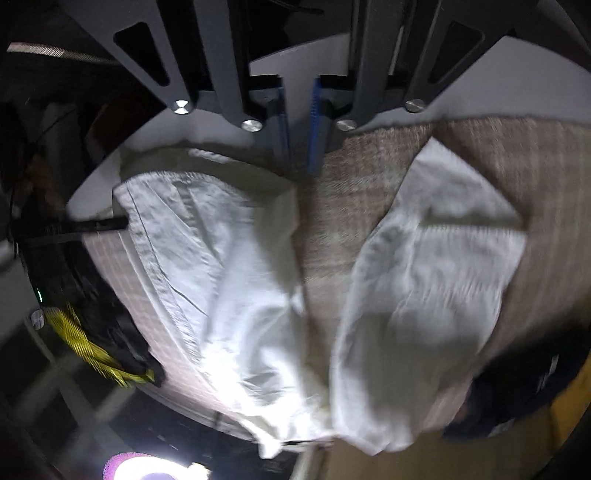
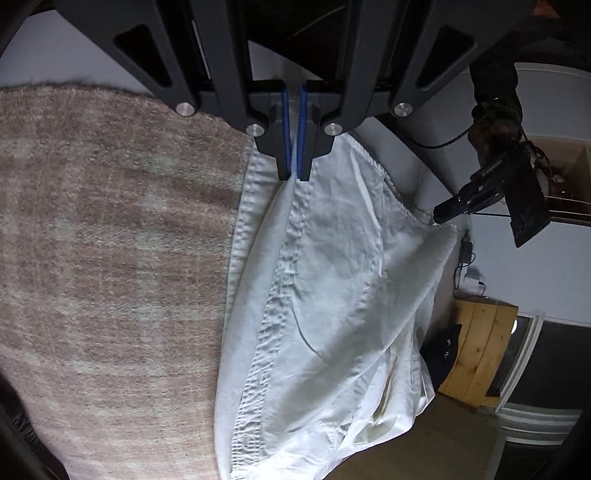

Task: Fold clothes
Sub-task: 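Grasp the shirt hem with the left gripper while the right gripper holds the body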

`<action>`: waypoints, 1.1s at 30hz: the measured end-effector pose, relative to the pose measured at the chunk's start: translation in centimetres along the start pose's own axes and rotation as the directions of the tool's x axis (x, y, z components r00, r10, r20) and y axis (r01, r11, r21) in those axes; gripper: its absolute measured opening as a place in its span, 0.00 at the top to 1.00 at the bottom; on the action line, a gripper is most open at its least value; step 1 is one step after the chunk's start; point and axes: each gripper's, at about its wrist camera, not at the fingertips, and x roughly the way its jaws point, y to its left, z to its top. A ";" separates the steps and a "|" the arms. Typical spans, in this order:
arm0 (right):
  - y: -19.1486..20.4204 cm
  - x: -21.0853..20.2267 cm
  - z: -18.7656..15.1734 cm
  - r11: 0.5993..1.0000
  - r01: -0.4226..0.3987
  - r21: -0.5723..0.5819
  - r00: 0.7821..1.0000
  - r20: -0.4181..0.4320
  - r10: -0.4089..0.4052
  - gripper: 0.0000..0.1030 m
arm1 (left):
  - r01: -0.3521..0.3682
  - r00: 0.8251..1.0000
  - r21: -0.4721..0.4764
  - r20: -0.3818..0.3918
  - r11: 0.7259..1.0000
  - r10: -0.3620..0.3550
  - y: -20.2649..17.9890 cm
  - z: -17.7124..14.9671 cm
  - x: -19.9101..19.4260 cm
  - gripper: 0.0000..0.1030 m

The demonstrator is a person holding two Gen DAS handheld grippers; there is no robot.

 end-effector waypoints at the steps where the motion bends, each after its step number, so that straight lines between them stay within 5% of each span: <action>1: -0.1 0.1 0.0 1.000 -0.001 0.000 1.000 -0.016 0.001 0.94 | -0.011 1.000 0.018 -0.009 1.000 0.011 -0.3 0.3 0.1 0.86; 8: 0.4 -1.3 -0.2 0.997 0.047 -0.053 0.998 -0.034 -0.049 0.94 | 0.059 0.996 0.048 0.063 0.997 -0.062 -1.2 4.1 -2.7 0.84; 14: 1.1 -7.3 0.8 0.994 0.058 -0.094 0.995 0.090 -0.049 0.91 | 0.035 0.998 0.006 0.050 0.999 -0.035 1.5 11.0 -1.5 0.77; 17: 2.4 -8.3 1.6 0.989 0.034 -0.143 0.991 0.131 -0.015 0.91 | -0.032 0.997 -0.017 0.071 0.999 0.033 2.1 14.4 -0.9 0.76; 24: 7.6 -2.0 4.0 0.940 0.047 -0.337 0.996 0.086 -0.019 0.91 | -0.170 0.984 0.021 0.058 0.985 0.168 4.3 19.9 -0.6 0.48; 26: 8.6 0.8 5.2 0.939 0.033 -0.342 0.998 0.053 -0.016 0.91 | -0.256 0.966 0.045 0.031 0.966 0.255 5.2 20.8 1.1 0.48; 31: 9.8 5.5 4.6 0.937 0.023 -0.349 0.998 -0.051 -0.043 0.91 | -0.309 0.944 0.153 -0.070 0.939 0.322 7.1 22.2 7.6 0.48; 32: 10.0 6.0 4.3 0.935 0.036 -0.353 0.997 -0.057 -0.060 0.91 | -0.322 0.937 0.194 -0.073 0.927 0.341 7.1 22.1 8.8 0.49; 33: 9.9 6.1 4.1 0.938 0.056 -0.343 0.995 -0.053 -0.079 0.91 | -0.307 0.942 0.215 -0.073 0.927 0.329 7.3 22.1 9.5 0.61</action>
